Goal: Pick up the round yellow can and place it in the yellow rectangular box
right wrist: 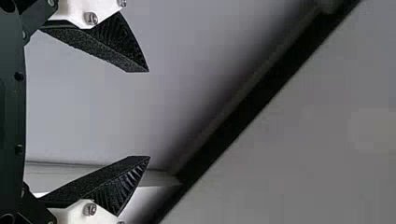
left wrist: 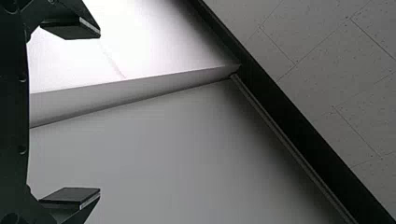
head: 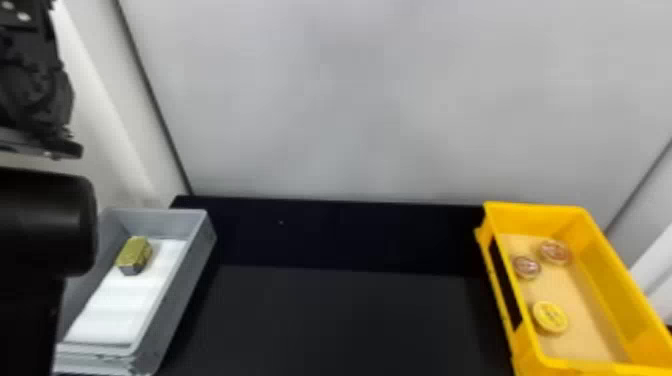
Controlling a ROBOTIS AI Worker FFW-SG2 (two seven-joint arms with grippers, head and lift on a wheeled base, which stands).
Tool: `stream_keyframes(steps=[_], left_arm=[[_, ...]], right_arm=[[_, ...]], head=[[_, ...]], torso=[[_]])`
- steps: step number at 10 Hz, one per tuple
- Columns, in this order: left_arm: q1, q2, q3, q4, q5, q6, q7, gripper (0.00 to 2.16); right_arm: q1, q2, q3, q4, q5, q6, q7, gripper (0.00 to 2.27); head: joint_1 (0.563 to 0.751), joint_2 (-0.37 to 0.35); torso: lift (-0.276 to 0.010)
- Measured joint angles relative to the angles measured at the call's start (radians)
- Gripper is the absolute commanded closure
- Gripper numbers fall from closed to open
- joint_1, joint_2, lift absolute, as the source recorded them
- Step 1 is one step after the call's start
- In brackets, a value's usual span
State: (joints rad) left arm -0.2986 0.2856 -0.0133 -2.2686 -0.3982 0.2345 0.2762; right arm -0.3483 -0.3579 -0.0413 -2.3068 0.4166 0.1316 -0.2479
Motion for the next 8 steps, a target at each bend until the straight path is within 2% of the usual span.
stream_keyframes(steps=[2, 8], left_arm=[[0.0, 0.001, -0.001, 0.0, 0.001, -0.001, 0.0, 0.09], [0.008, 0.008, 0.003, 0.0, 0.001, -0.007, 0.002, 0.09]], right_arm=[[-0.009, -0.015, 0.031, -0.021, 0.04, -0.038, -0.012, 0.14], [-0.005, -0.011, 0.047, 0.001, 0.045, -0.041, -0.031, 0.14]], head=[[0.663, 0.054], [0.663, 0.054]], torso=[[-0.01], [-0.01]])
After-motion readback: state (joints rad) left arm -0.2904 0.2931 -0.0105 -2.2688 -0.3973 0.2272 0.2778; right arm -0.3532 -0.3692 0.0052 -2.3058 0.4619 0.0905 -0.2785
